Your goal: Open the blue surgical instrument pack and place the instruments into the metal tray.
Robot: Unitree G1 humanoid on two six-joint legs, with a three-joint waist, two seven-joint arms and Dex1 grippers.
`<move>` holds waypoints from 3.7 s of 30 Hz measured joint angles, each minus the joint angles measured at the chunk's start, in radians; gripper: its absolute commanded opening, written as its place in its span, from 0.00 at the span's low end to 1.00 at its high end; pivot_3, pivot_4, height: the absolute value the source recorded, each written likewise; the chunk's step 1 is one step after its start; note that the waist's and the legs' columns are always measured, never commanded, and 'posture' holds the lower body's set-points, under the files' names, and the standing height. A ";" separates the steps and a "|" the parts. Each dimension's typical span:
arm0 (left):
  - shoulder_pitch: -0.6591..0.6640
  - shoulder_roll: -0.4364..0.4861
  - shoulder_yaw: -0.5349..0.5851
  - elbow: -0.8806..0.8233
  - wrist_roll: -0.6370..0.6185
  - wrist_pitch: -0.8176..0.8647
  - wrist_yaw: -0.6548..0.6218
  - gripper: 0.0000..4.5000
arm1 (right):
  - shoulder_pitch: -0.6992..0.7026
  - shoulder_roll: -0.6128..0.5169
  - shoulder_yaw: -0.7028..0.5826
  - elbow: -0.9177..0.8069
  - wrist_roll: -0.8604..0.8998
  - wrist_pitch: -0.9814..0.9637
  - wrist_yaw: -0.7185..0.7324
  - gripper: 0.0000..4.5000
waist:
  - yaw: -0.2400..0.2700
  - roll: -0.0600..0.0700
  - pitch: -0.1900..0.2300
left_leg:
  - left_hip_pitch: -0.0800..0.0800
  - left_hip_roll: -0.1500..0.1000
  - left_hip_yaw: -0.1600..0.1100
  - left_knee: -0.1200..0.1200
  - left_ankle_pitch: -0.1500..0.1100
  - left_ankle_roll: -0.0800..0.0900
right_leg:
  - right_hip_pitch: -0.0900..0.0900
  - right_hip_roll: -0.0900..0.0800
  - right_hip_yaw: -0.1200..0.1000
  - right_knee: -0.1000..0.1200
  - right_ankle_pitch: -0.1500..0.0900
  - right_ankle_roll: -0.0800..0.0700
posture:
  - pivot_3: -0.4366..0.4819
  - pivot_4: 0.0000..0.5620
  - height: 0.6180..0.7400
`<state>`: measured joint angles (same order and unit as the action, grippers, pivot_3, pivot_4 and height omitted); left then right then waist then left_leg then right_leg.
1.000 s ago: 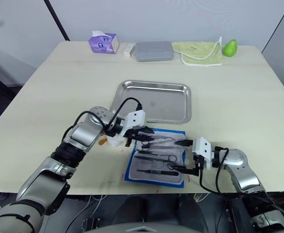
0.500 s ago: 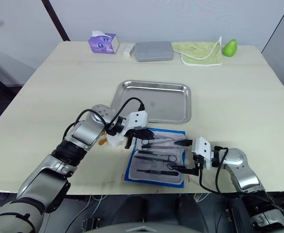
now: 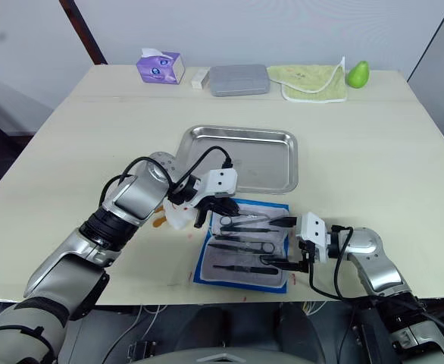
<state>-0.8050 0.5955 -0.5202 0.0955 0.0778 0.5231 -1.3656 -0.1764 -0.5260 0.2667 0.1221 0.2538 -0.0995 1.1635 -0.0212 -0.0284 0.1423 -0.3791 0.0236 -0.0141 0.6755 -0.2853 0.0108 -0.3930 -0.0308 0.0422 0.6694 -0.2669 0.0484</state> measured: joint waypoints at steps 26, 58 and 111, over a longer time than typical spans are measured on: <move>0.106 0.245 0.161 -0.106 -0.104 -0.029 -0.046 0.01 | -0.007 -0.008 0.008 -0.004 -0.002 0.007 0.006 1.00 | -0.006 0.000 0.000 | 0.000 0.000 -0.001 -0.001 0.000 0.000 | 0.000 -0.001 -0.001 -0.001 0.000 0.000 | 0.48 0.27 1.00; -0.033 -0.354 0.628 -0.149 -0.199 0.778 1.131 0.01 | 0.002 -0.059 -0.010 -0.017 0.013 0.033 0.048 1.00 | 0.012 0.000 0.000 | -0.001 -0.003 -0.007 0.000 0.000 -0.001 | 0.004 -0.004 -0.006 -0.004 0.000 0.001 | 0.48 0.27 1.00; -0.015 -0.369 0.560 0.123 -0.177 0.626 1.281 0.39 | 0.021 -0.062 -0.014 -0.044 0.014 0.053 0.026 1.00 | 0.012 0.000 0.000 | -0.002 -0.004 -0.013 0.000 0.002 -0.005 | 0.006 -0.006 -0.012 -0.006 0.000 0.001 | 0.48 0.27 1.00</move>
<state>-0.8195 0.2265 0.0402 0.2187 -0.0990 1.1490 -0.0848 -0.1557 -0.5877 0.2525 0.0776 0.2676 -0.0467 1.1897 -0.0094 -0.0282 0.1427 -0.3809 0.0195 -0.0267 0.6753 -0.2828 0.0060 -0.3867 -0.0371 0.0300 0.6633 -0.2666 0.0489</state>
